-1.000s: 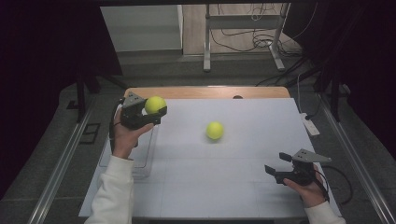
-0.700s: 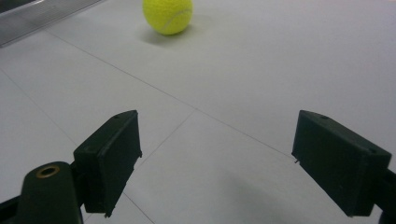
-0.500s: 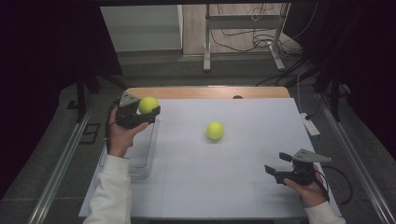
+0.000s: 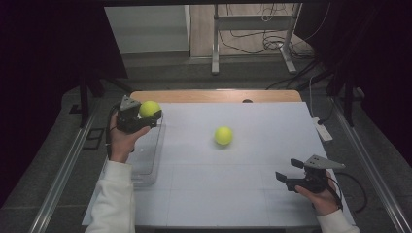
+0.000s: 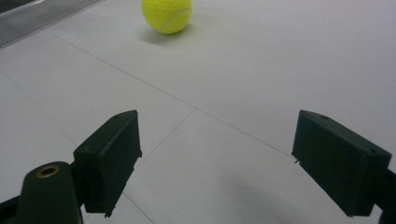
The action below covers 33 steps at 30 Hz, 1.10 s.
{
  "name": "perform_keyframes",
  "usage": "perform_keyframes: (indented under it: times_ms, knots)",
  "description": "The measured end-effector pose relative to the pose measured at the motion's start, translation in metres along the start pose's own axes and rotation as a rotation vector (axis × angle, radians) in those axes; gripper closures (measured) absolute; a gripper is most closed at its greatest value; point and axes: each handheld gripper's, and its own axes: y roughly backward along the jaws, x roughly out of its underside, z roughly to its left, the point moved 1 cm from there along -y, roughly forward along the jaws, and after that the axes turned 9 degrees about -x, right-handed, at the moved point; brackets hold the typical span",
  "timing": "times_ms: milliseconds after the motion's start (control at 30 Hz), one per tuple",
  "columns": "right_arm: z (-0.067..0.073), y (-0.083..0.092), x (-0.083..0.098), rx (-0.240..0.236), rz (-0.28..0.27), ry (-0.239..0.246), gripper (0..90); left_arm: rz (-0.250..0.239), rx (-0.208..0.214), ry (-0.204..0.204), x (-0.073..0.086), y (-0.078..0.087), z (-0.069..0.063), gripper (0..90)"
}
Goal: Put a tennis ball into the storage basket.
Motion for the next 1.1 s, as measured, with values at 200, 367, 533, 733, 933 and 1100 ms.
perform_keyframes:
  times_ms: [200,367,533,733,933,1100]
  knots:
    - [0.0,0.0,0.0,0.0,-0.002,-0.002,15.3,0.006,-0.021,0.015,0.002,-0.001,0.009,26.1]
    - [0.0,0.001,0.0,0.001,-0.003,-0.001,15.3,0.018,-0.04,0.031,0.004,-0.003,0.017,26.1]
    - [0.0,0.001,0.0,0.001,-0.001,0.001,15.3,0.032,-0.063,0.041,0.007,-0.005,0.023,26.1]
    - [0.0,0.001,0.0,0.001,-0.001,0.001,15.3,0.037,-0.077,0.044,0.008,-0.006,0.027,26.2]
    - [0.0,0.0,0.0,0.0,-0.002,0.002,15.3,0.05,-0.095,0.053,0.011,-0.008,0.033,26.1]
    - [0.0,0.0,0.0,0.001,-0.002,0.0,15.4,0.061,-0.106,0.059,0.013,-0.012,0.037,26.1]
